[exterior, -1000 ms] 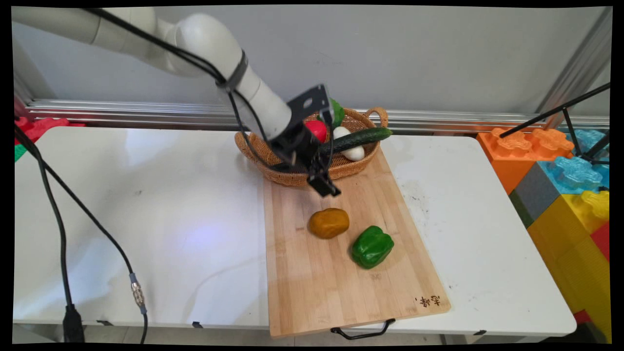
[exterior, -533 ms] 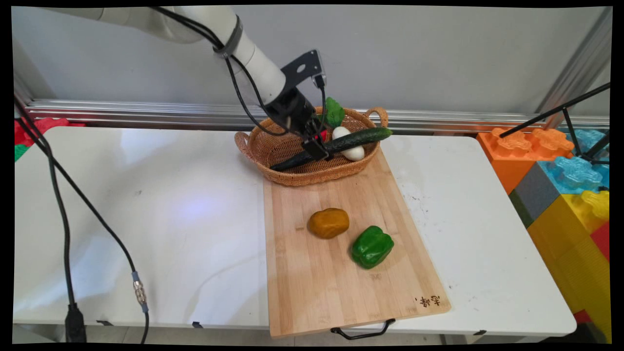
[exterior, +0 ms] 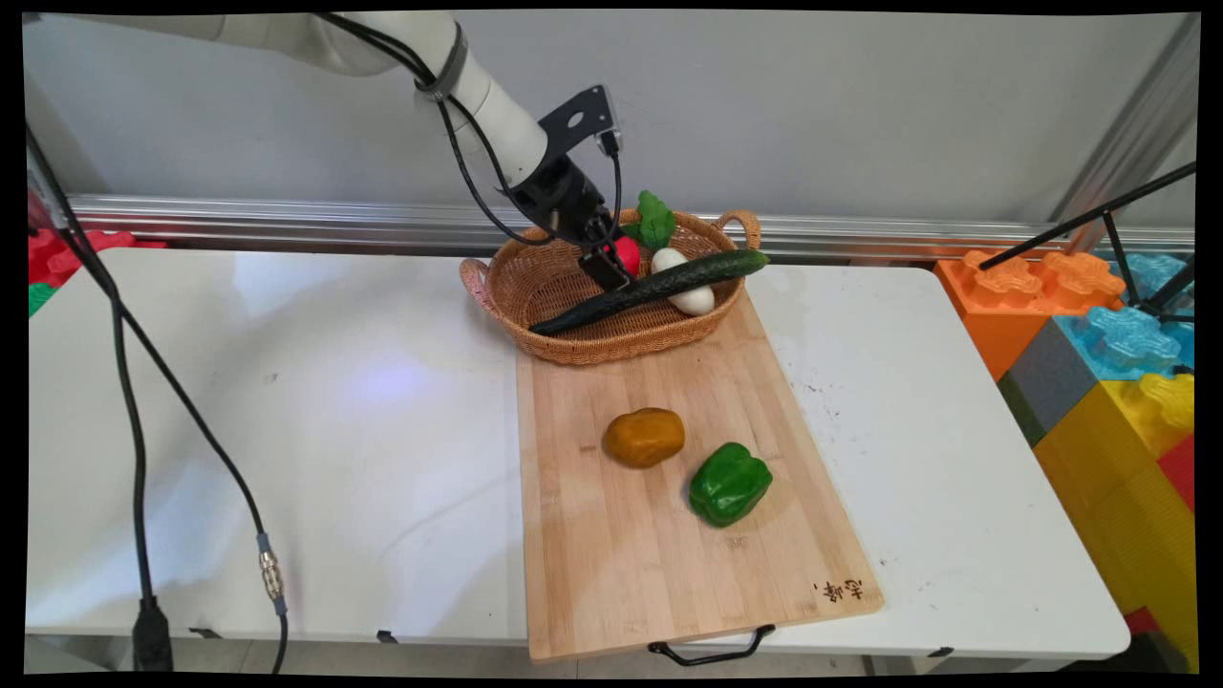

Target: Pick up the cucumber from the vegetable basket, then place the picked object on the cutting board

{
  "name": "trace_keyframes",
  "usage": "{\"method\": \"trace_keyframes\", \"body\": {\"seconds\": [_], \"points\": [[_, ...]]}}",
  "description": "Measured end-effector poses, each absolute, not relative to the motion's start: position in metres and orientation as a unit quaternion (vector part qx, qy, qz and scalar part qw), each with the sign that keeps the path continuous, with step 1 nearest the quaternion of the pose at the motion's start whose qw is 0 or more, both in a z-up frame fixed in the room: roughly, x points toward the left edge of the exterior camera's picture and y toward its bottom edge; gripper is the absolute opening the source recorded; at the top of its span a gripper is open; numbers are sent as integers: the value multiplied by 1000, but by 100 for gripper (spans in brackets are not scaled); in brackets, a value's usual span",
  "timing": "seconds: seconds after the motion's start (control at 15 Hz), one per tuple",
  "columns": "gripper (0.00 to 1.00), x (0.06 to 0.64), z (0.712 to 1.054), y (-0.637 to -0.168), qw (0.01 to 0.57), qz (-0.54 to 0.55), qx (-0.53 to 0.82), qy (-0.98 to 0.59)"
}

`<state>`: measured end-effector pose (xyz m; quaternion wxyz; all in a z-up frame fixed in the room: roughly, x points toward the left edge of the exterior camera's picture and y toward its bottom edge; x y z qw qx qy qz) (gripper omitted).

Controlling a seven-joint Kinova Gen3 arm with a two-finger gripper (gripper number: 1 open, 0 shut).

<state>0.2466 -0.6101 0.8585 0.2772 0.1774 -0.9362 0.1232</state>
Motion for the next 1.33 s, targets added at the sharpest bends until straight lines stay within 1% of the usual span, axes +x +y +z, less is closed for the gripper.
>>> {"method": "trace_keyframes", "body": {"seconds": [0.33,0.73,0.8,1.13,1.33], "points": [[100,249,825,-629,288,108,191,-932],[100,244,801,-640,300,104,189,-929],[0,244,799,-641,301,107,187,-929],[0,247,794,-640,299,115,181,-930],[0,247,803,-635,304,122,183,-927]]}}
